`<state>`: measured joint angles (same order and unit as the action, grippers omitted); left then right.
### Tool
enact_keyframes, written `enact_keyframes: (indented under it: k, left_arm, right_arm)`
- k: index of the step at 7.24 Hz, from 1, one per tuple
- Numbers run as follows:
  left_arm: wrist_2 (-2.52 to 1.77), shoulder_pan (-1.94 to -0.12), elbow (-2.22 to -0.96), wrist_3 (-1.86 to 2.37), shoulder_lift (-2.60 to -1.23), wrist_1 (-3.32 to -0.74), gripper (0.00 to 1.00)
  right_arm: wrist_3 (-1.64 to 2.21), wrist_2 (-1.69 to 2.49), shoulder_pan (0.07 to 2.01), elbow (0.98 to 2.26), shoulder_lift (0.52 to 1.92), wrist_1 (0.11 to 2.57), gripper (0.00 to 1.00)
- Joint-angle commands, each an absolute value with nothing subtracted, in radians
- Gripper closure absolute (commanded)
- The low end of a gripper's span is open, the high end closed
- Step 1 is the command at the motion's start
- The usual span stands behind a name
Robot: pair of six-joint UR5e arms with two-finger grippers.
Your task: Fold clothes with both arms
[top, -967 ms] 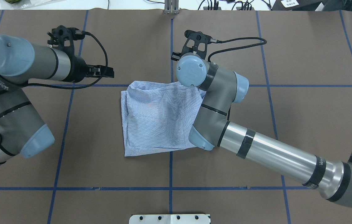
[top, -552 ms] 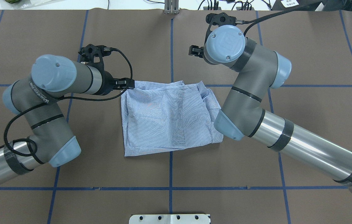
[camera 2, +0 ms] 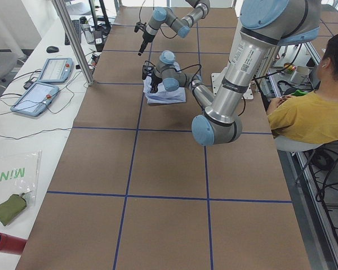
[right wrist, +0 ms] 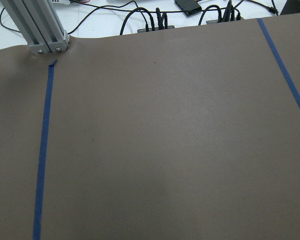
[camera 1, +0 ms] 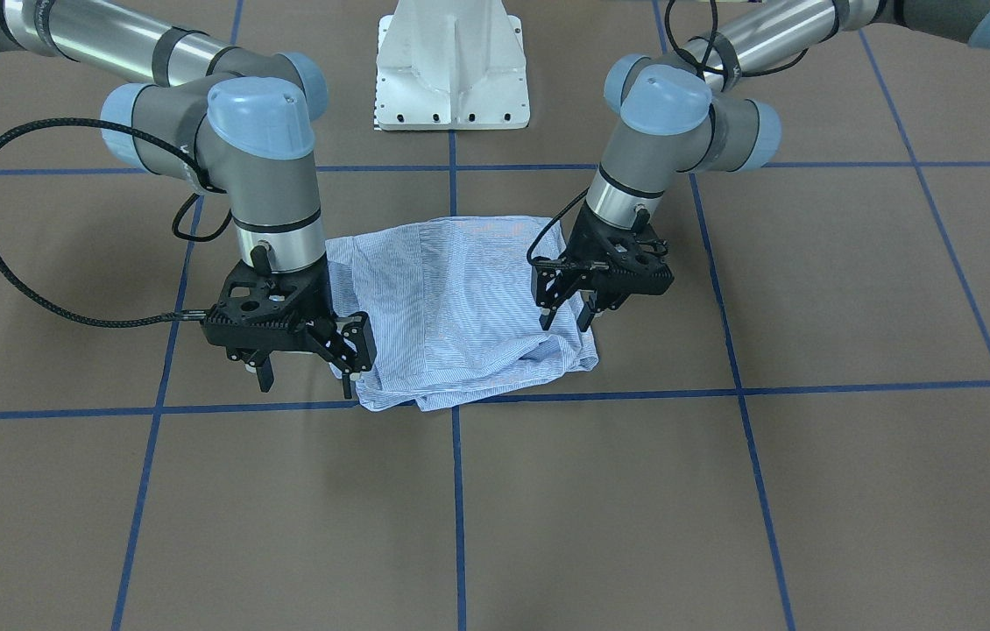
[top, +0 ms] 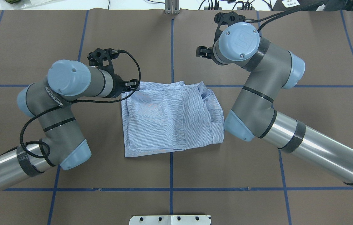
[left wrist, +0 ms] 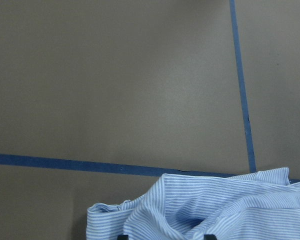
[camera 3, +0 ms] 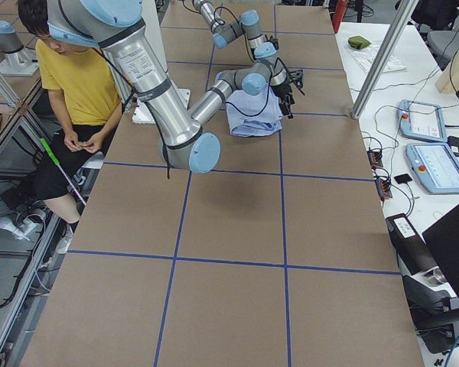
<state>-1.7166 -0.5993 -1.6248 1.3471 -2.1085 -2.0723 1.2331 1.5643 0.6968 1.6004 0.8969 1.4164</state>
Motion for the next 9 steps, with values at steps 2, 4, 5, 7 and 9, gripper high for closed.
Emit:
enact_keyframes:
  k: [2,4,5,7,9]
  left_arm:
    - [-1.713,-0.591,-1.586,1.440,-2.134,-2.095,0.58]
    - [-1.713,-0.597,-1.586,1.445,-2.129,-2.111,0.57]
    - [-1.713,-0.595,-1.585,1.443,-2.126,-2.111,0.68]
    - [-1.713,-0.597,-1.577,1.440,-2.122,-2.109,0.76]
    - [-1.712,-0.597,-1.572,1.440,-2.123,-2.109,0.83]
  right_arm:
    - [1.233,1.563,0.696,1.600,0.900,1.414,0.01]
    - [1.233,1.562,0.696,1.600,0.900,1.414,0.01]
    - [1.233,1.563,0.696,1.600,0.900,1.414,0.01]
    - [1.233,1.563,0.696,1.600,0.900,1.414,0.01]
    - [1.233,1.562,0.695,1.597,0.900,1.411,0.01]
